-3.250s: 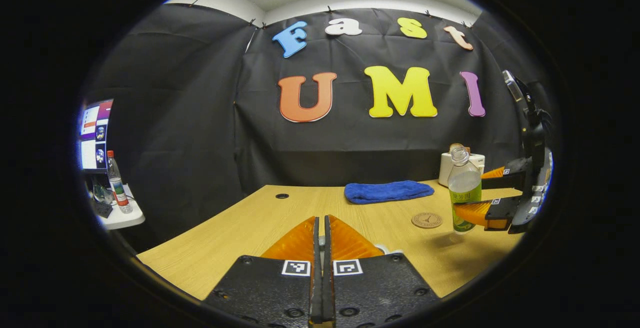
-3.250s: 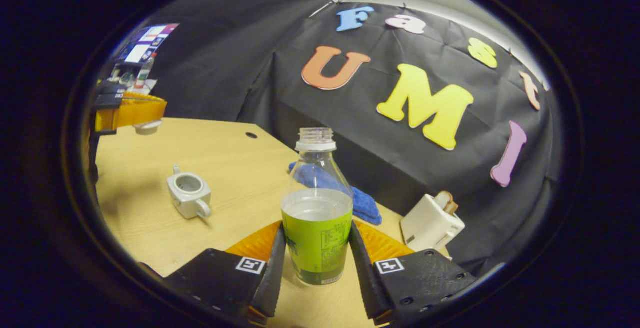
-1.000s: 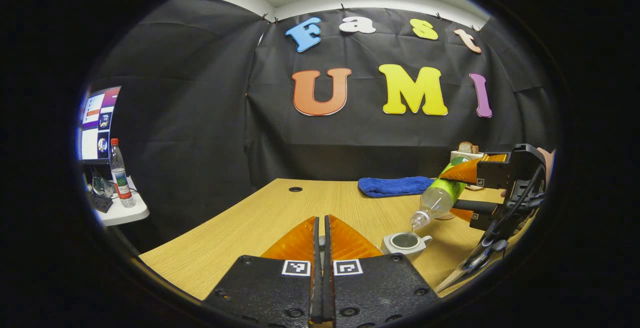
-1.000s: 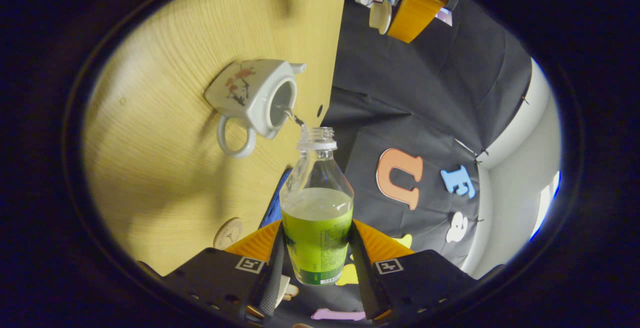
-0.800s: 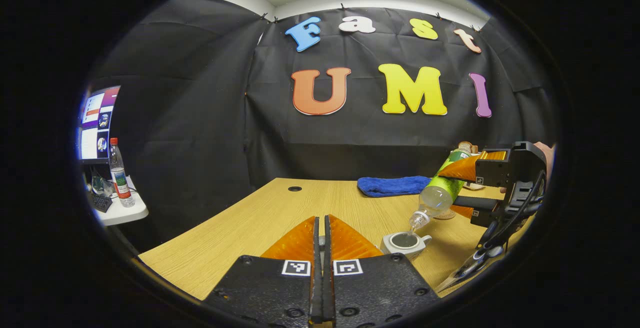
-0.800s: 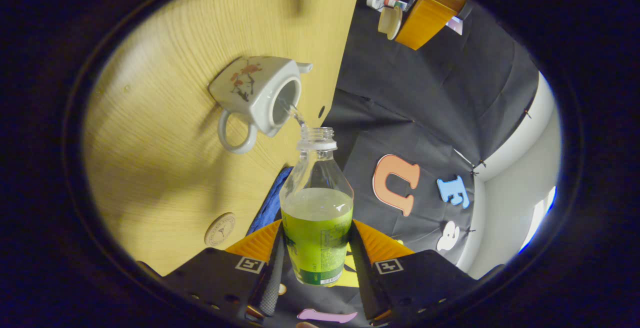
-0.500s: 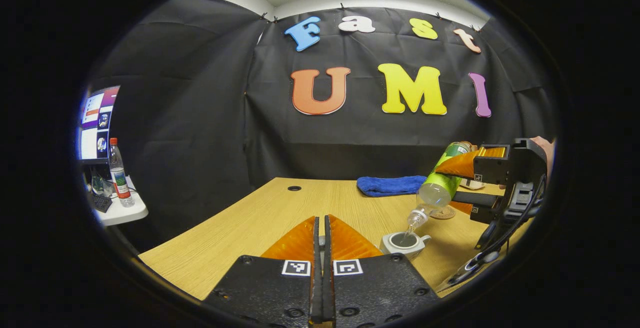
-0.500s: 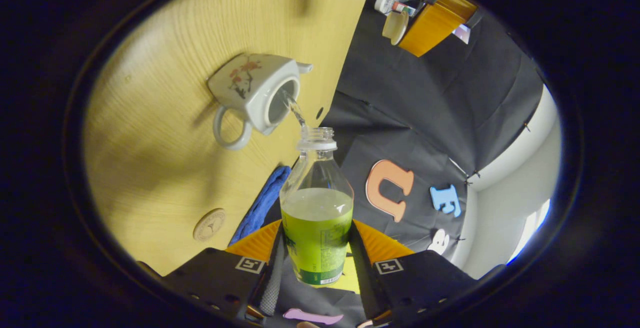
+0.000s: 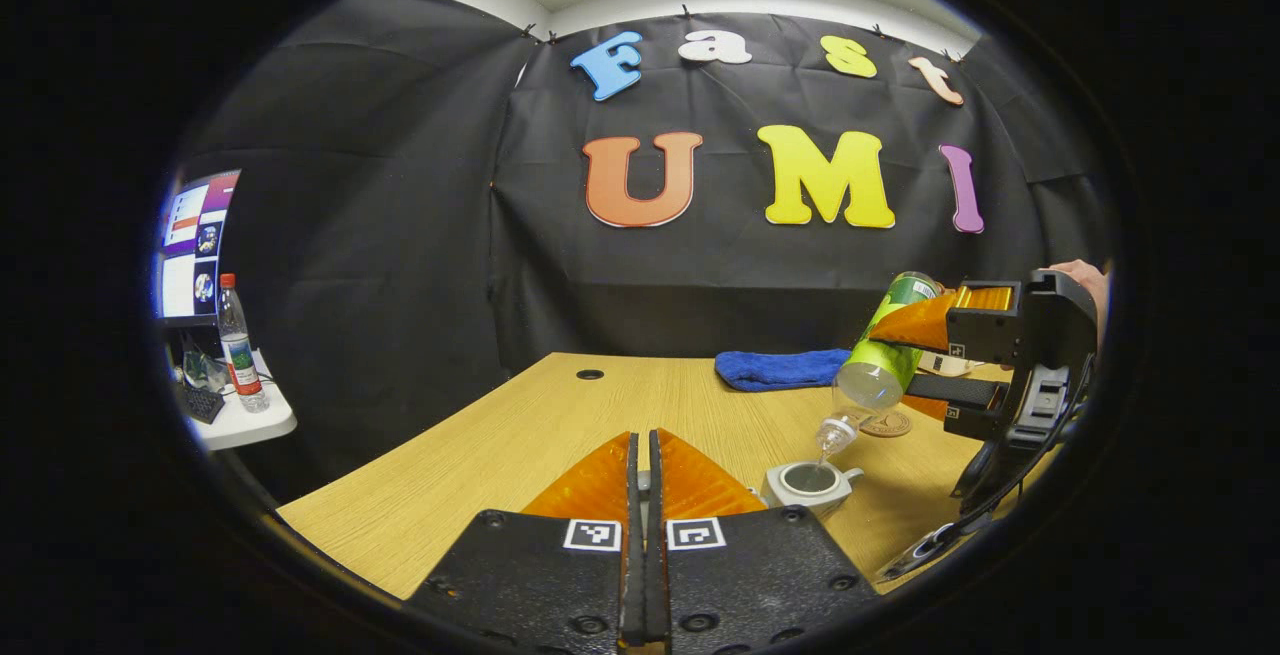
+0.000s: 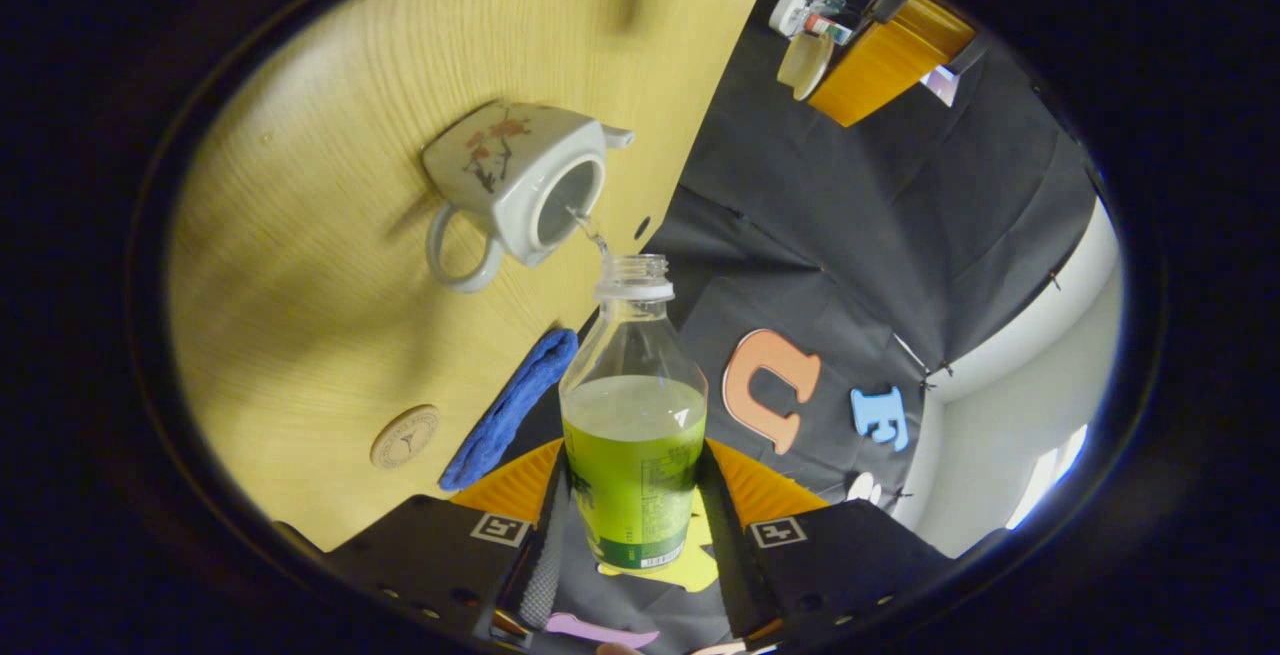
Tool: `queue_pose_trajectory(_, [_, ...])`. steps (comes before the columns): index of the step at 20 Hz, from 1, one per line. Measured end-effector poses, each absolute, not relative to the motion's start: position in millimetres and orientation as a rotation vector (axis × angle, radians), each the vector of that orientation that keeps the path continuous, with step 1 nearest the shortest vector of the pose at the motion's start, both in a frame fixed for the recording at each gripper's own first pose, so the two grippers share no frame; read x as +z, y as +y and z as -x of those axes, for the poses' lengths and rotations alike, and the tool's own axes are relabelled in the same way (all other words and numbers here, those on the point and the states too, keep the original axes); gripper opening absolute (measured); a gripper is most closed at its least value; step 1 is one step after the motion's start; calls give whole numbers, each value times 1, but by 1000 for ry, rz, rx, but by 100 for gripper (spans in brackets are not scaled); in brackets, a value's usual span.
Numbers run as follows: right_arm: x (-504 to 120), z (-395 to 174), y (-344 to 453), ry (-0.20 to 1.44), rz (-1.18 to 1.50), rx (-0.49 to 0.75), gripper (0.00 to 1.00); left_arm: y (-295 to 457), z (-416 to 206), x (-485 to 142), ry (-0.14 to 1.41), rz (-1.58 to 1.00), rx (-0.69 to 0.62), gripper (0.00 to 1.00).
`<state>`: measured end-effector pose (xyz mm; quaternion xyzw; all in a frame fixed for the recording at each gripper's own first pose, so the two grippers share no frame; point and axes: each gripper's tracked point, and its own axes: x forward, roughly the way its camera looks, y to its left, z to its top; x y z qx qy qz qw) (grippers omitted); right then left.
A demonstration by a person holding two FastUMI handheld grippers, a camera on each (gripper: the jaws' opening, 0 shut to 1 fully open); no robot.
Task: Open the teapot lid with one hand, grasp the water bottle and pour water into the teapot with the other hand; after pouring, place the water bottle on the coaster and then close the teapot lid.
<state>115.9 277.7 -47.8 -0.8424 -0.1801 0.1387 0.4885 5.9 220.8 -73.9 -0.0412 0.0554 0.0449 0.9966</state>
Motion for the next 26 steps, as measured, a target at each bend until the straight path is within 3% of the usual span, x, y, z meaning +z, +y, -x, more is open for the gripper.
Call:
queue_pose_trajectory(12, [-62,-111,280,-385,1846,432,66,226,-5,-74,109,102,101,3])
queue_pose_trajectory(21, [-54,-103,256,-242,1388,497,65,216,-1,-57,81,95,82,3])
queue_pose_trajectory(26, [-31,-103,216,-118,1027,460,65,183,-6,-44,72,88,36,3])
